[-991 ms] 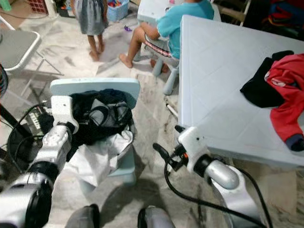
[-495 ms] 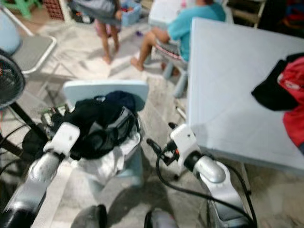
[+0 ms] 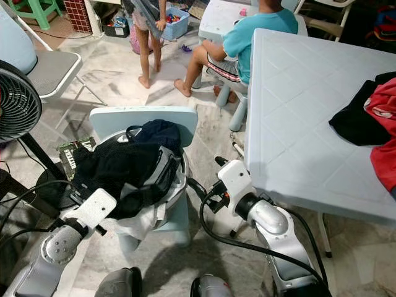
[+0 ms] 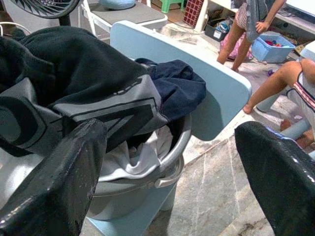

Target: Hang hanger

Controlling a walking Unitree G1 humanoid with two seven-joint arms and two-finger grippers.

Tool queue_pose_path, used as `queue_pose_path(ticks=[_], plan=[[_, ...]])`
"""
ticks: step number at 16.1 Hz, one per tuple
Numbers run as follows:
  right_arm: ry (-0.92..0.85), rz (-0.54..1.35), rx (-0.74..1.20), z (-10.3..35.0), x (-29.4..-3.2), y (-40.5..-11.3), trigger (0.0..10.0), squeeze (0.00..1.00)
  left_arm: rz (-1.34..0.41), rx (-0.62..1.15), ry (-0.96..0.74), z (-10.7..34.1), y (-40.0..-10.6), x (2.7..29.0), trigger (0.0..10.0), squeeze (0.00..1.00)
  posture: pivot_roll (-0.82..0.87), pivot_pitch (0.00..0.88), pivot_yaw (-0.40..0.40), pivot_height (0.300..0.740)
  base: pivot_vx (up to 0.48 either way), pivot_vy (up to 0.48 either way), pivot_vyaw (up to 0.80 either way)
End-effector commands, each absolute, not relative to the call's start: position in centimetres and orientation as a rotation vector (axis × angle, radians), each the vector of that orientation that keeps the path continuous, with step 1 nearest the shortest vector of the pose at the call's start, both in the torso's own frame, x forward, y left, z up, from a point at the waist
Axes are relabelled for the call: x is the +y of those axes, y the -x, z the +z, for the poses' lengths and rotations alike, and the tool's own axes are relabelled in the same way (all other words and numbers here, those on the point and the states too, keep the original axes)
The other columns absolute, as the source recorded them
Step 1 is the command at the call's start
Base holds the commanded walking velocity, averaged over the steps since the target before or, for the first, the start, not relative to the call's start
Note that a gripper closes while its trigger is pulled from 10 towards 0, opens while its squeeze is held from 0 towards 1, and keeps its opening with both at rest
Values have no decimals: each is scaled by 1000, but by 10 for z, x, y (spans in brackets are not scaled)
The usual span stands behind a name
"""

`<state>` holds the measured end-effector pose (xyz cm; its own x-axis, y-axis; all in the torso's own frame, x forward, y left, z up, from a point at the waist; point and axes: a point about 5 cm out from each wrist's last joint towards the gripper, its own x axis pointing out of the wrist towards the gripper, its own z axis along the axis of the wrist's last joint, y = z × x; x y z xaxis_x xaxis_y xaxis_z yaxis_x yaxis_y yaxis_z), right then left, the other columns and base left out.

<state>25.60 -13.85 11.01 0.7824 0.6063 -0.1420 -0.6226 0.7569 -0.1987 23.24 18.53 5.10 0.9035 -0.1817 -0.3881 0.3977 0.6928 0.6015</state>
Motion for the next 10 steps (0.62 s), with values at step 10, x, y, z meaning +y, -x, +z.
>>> queue_pose_path(ticks=[10], plan=[[247, 650, 53, 106, -134, -258, 10000, 0, -263, 38, -898, 81, -241, 176, 10000, 1000, 32, 104, -54, 740, 0, 0, 0]])
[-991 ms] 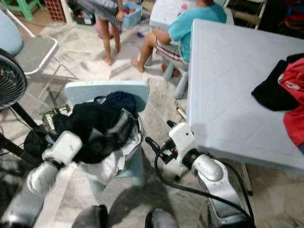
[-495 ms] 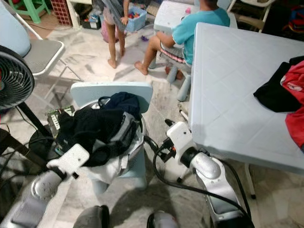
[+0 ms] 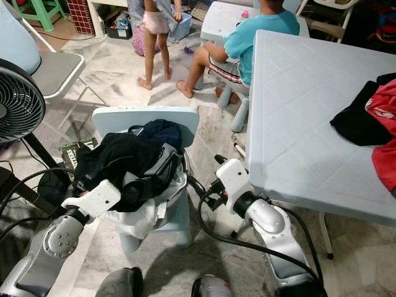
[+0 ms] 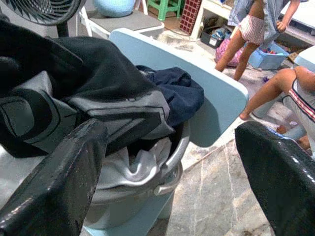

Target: Hang hanger

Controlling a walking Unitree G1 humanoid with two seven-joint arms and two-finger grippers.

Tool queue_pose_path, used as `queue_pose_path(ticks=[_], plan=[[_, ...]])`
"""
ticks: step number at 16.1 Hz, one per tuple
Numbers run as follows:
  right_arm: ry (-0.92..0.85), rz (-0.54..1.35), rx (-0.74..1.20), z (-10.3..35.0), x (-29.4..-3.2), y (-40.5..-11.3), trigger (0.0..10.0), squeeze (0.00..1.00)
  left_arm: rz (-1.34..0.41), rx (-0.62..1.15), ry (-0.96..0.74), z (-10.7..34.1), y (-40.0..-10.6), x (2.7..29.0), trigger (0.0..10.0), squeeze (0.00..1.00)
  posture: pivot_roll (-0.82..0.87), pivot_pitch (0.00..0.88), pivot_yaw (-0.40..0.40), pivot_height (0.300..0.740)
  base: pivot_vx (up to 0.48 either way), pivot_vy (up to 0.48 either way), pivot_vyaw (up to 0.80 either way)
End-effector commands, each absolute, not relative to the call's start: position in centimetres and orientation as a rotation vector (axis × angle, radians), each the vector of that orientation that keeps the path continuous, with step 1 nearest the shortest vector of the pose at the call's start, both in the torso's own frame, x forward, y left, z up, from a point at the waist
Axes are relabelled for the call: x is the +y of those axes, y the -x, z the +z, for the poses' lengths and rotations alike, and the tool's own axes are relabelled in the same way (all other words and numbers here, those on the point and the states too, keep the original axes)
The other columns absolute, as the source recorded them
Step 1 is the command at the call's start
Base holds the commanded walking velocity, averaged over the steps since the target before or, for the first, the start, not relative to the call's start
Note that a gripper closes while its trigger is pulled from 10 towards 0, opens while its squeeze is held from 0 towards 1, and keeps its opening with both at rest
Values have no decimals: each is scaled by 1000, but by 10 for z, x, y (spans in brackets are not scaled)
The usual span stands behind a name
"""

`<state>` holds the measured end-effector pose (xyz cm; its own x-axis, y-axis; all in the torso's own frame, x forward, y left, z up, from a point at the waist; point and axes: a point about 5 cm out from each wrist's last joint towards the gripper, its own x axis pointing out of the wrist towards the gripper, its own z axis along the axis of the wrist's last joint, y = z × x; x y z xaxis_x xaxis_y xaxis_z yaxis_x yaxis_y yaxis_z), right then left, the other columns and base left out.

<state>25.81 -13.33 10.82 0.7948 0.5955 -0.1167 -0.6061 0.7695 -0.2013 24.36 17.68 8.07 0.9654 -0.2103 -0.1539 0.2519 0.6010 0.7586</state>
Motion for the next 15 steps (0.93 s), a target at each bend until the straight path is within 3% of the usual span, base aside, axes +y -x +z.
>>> queue_pose_path(ticks=[1, 2, 3, 4, 7, 8, 10, 15], plan=[[244, 651, 52, 106, -132, -258, 10000, 0, -256, 47, -867, 82, -239, 177, 10000, 1000, 37, 104, -51, 740, 0, 0, 0], [240, 650, 52, 105, -131, -258, 10000, 0, -280, 57, -838, 80, -236, 174, 10000, 1000, 39, 105, -49, 740, 0, 0, 0], [237, 649, 51, 104, -131, -259, 10000, 0, -285, 81, -789, 78, -233, 173, 10000, 678, 42, 104, -44, 740, 0, 0, 0], [237, 649, 51, 104, -130, -259, 10000, 0, -256, 108, -756, 77, -233, 176, 10000, 0, 43, 105, -43, 740, 0, 0, 0], [235, 648, 50, 104, -131, -260, 10000, 0, -200, 192, -576, 76, -229, 177, 10000, 0, 53, 104, -43, 740, 0, 0, 0], [233, 651, 49, 103, -130, -261, 10000, 0, -140, 300, -363, 70, -225, 177, 10000, 0, 64, 102, -44, 740, 0, 0, 0], [231, 657, 44, 104, -127, -263, 10000, 0, -114, 375, -245, 63, -223, 177, 10000, 0, 67, 102, -44, 740, 0, 0, 0], [225, 661, 35, 104, -122, -264, 10000, 0, -164, 449, -191, 58, -233, 172, 10000, 0, 71, 98, -43, 740, 0, 0, 0]])
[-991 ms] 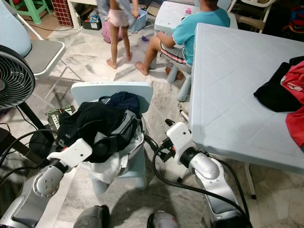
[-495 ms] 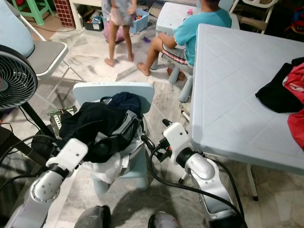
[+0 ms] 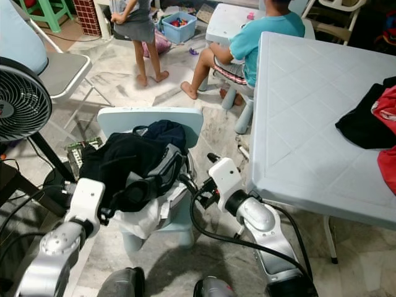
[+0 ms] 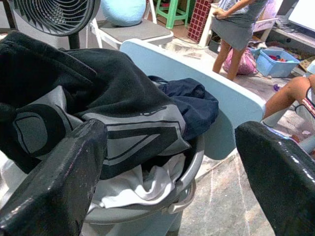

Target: Hang hanger

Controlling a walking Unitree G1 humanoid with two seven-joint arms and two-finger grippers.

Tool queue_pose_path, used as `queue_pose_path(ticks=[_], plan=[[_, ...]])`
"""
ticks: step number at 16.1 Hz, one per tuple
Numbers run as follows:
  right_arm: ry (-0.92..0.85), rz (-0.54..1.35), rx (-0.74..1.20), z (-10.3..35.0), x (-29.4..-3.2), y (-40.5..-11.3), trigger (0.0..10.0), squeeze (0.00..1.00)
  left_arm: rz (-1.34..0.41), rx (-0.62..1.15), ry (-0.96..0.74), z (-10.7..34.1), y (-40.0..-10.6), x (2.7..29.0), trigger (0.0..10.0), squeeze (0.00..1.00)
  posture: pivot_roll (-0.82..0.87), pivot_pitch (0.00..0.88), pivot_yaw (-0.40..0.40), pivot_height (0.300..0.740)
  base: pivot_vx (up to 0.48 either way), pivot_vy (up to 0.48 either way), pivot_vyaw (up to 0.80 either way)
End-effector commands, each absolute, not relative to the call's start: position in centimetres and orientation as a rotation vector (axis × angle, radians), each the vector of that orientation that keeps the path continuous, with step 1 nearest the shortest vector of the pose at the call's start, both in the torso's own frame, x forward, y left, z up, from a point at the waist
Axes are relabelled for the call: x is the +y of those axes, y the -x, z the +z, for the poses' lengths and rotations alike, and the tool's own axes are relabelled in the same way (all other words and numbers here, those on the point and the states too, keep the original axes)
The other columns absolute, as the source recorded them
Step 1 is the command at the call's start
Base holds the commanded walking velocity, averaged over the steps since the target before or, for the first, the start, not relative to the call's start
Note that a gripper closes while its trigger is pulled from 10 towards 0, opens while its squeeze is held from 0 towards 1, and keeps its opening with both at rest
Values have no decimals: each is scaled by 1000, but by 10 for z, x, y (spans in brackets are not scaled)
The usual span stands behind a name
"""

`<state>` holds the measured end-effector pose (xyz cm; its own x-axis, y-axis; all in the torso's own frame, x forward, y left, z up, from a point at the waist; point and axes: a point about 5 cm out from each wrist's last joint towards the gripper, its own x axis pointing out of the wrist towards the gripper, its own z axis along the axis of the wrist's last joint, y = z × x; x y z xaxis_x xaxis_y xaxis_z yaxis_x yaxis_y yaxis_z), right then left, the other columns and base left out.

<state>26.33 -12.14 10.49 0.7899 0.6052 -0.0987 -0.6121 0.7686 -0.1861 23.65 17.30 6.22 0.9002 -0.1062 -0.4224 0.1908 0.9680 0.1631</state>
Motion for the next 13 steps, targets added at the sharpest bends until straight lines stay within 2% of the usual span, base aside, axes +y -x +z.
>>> queue_pose_path(ticks=[1, 2, 13], plan=[[222, 660, 35, 103, -122, -263, 10000, 0, -177, 445, -171, 59, -239, 170, 10000, 0, 73, 95, -44, 740, 0, 0, 0], [220, 662, 36, 103, -121, -262, 10000, 0, -176, 442, -148, 61, -242, 169, 0, 0, 76, 91, -46, 740, 0, 0, 0], [228, 663, 33, 103, -121, -262, 10000, 0, -167, 439, -124, 59, -255, 168, 0, 0, 56, 90, -47, 740, 0, 0, 0]])
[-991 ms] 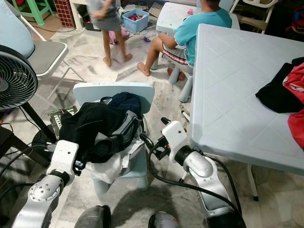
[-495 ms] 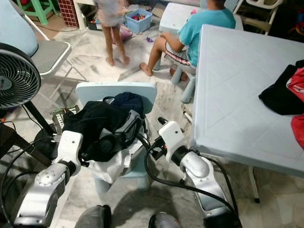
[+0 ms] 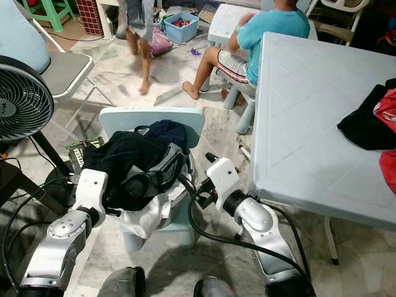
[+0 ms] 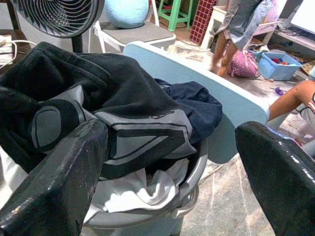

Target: Hang hanger

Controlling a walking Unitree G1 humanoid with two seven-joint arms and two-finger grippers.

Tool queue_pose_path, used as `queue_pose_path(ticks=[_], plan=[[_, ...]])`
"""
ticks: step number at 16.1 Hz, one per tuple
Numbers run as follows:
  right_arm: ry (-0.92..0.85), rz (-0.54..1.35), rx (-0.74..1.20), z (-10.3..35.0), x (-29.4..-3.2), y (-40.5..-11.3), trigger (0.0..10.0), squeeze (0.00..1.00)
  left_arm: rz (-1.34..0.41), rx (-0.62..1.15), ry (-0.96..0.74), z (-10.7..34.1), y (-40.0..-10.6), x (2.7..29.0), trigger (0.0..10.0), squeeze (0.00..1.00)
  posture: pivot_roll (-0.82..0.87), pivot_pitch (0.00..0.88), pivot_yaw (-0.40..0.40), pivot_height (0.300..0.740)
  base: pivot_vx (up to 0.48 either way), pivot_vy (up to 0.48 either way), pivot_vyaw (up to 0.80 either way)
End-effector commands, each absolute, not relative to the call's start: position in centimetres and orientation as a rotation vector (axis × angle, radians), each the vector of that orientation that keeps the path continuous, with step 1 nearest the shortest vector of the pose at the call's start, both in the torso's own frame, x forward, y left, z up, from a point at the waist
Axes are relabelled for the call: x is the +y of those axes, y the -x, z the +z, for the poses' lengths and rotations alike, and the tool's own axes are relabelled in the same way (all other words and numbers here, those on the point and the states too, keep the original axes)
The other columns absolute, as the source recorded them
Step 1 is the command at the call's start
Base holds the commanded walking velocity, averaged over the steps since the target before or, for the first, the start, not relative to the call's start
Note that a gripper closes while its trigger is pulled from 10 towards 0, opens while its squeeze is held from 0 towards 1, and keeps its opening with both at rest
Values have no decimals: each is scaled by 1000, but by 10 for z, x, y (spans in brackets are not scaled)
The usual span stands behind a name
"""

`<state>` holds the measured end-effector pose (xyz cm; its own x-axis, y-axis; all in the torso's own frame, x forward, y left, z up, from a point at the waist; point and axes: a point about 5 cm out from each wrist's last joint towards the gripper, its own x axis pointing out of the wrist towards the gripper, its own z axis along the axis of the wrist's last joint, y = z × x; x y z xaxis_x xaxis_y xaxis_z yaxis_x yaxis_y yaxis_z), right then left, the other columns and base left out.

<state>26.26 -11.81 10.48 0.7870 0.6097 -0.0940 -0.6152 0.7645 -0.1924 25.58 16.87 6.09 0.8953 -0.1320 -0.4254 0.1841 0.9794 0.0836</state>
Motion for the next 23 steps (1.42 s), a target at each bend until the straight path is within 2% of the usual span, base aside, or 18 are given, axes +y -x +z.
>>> queue_pose_path(ticks=[1, 5, 6, 7, 8, 12, 13, 14, 16, 18, 20, 22, 23], plan=[[229, 662, 33, 103, -121, -262, 10000, 0, -173, 427, -142, 60, -256, 169, 0, 0, 56, 90, -47, 740, 0, 0, 0], [230, 656, 34, 103, -122, -262, 10000, 0, -141, 300, -335, 74, -263, 176, 0, 0, 47, 86, -46, 740, 0, 0, 0], [230, 654, 33, 103, -123, -263, 10000, 0, -177, 141, -559, 93, -269, 174, 0, 0, 48, 85, -48, 740, 0, 0, 0], [230, 654, 31, 104, -122, -264, 10000, 0, -255, 9, -691, 108, -271, 164, 0, 0, 50, 85, -50, 740, 0, 0, 0], [231, 654, 30, 104, -122, -264, 10000, 0, -317, -68, -746, 118, -271, 154, 0, 0, 50, 85, -50, 740, 0, 0, 0], [233, 649, 29, 104, -123, -265, 10000, 0, -490, -199, -833, 131, -259, 133, 0, 0, 50, 79, -52, 740, 0, 0, 0], [232, 649, 30, 103, -123, -265, 10000, 0, -456, -199, -812, 135, -265, 140, 0, 0, 53, 78, -52, 740, 0, 0, 0], [231, 649, 30, 102, -122, -266, 10000, 0, -446, -254, -886, 144, -271, 146, 0, 0, 59, 74, -54, 740, 0, 0, 0], [226, 652, 23, 103, -118, -268, 10000, 0, -344, -402, -942, 186, -293, 158, 0, 0, 65, 69, -55, 740, 0, 0, 0], [221, 637, 14, 103, -117, -269, 10000, 0, -440, -559, -926, 204, -285, 135, 0, 0, 64, 65, -44, 740, 0, 0, 0], [219, 625, 20, 101, -119, -268, 10000, 0, -558, -498, -880, 181, -274, 123, 0, 0, 62, 67, -39, 740, 0, 0, 0], [217, 627, 25, 99, -119, -265, 10000, 0, -663, -265, -784, 137, -263, 121, 0, 0, 60, 68, -38, 740, 0, 0, 0], [217, 629, 26, 99, -118, -264, 10000, 0, -677, -196, -782, 125, -260, 123, 2196, 0, 56, 72, -37, 740, 0, 0, 0]])
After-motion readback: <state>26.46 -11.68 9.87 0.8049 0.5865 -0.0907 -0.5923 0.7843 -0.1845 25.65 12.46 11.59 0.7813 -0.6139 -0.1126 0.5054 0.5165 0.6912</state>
